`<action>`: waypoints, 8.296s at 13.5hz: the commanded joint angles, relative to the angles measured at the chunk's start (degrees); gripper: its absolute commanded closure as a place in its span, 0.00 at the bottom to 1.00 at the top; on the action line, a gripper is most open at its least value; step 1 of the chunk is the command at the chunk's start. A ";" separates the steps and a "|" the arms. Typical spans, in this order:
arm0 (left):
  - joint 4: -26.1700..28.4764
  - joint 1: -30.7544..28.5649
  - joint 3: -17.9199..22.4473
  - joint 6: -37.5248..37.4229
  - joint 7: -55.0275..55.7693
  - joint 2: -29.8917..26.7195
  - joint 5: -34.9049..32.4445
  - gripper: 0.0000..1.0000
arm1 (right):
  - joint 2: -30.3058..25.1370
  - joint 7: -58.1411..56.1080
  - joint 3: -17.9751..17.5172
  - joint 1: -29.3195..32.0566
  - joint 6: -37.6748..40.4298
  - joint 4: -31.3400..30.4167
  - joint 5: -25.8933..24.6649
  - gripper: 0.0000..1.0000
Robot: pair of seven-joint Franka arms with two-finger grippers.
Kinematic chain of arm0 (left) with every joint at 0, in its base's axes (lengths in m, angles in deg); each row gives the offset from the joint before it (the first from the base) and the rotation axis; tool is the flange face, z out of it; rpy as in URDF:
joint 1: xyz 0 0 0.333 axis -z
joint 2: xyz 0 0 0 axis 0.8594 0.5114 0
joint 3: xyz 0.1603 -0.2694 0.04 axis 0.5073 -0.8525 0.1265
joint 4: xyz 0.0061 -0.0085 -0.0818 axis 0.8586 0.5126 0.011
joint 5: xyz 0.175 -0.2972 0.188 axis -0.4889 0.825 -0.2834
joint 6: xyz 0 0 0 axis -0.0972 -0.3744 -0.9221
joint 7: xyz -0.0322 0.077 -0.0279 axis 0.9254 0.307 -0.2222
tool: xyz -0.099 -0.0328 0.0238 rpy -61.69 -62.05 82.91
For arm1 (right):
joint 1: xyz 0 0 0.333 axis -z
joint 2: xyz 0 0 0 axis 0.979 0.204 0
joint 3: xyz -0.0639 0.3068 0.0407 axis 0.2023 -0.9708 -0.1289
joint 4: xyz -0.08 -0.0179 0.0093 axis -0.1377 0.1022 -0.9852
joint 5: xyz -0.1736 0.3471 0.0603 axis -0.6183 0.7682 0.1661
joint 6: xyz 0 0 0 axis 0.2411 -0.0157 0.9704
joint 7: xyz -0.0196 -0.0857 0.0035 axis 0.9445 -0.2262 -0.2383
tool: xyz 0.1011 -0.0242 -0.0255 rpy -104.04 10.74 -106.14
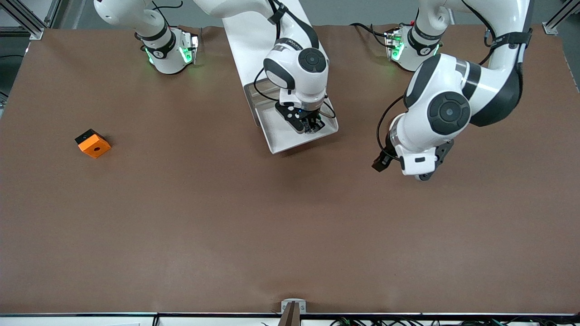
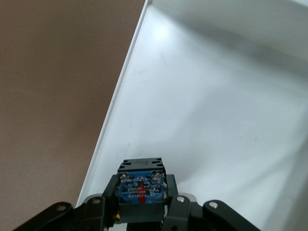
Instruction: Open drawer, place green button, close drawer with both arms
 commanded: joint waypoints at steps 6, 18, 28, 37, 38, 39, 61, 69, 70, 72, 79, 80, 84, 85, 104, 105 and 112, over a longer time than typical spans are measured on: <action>10.92 0.57 -4.90 15.72 -15.61 2.88 -2.90 0.00 | 0.32 -4.43 0.88 1.97 5.64 5.56 -1.05 0.00; 11.10 9.26 -5.96 26.56 -10.86 13.01 10.71 0.00 | -13.82 -67.44 0.79 27.27 28.23 10.50 0.71 0.00; 12.85 16.39 -9.73 22.60 -3.14 12.83 14.67 0.00 | -23.85 -110.14 1.06 55.83 46.27 10.50 0.80 0.00; 14.61 16.13 -12.81 22.51 0.12 12.66 20.48 0.00 | -24.12 -116.70 0.79 66.50 49.35 10.23 0.01 0.00; 14.53 15.69 -12.64 22.43 0.21 12.40 20.39 0.00 | -24.29 -116.26 0.79 66.06 49.78 10.15 -0.25 0.00; 14.26 15.17 -11.94 22.25 0.13 12.05 19.87 0.00 | -24.38 -116.26 0.62 65.97 50.05 10.14 -1.04 0.00; -4.53 -25.61 -10.53 -3.83 -37.48 -8.35 -8.35 0.00 | -31.76 -109.13 0.62 65.35 55.76 16.83 0.18 0.00; -9.56 -30.89 -10.44 -10.44 -49.95 -11.15 -8.35 0.00 | -36.86 -110.64 0.97 61.31 52.60 10.06 -0.78 0.00; -9.56 -32.20 -10.52 -11.49 -52.23 -12.20 -8.35 0.00 | -37.04 -110.72 1.06 60.87 52.60 9.97 -0.78 0.00; -9.56 -32.56 -9.48 -12.73 -56.10 -13.35 -8.26 0.00 | -37.21 -112.12 1.32 61.04 52.51 9.27 -0.78 0.00; -7.11 -23.77 3.53 -17.74 -71.04 -20.02 -7.38 0.00 | -42.14 -113.62 2.55 61.13 47.24 2.23 -0.78 0.00; -6.14 -23.69 3.62 -17.65 -73.07 -21.17 -7.30 0.00 | -42.14 -113.62 2.55 61.13 47.24 2.23 -0.78 0.00; -1.48 -22.63 3.45 -17.39 -73.35 -25.04 -7.29 0.00 | -42.14 -113.71 2.55 61.05 47.24 2.15 -0.78 0.00; -0.86 -22.54 2.84 -17.39 -73.35 -25.83 -7.29 0.00 | -42.05 -113.71 2.46 60.96 47.07 2.23 -0.78 0.00; 0.55 -22.80 -1.56 -13.78 -68.17 -25.57 -4.83 0.00 | -42.49 -115.73 2.55 61.31 47.42 0.92 -0.78 0.00; 0.55 -22.98 -1.39 -13.79 -68.25 -25.57 -4.83 0.00 | -42.49 -115.73 2.55 61.31 47.33 0.92 -0.78 0.00; -2.35 -22.98 -1.12 -15.02 -68.43 -23.56 -5.62 0.00 | -42.14 -115.73 2.64 61.75 47.33 -0.22 -0.78 0.00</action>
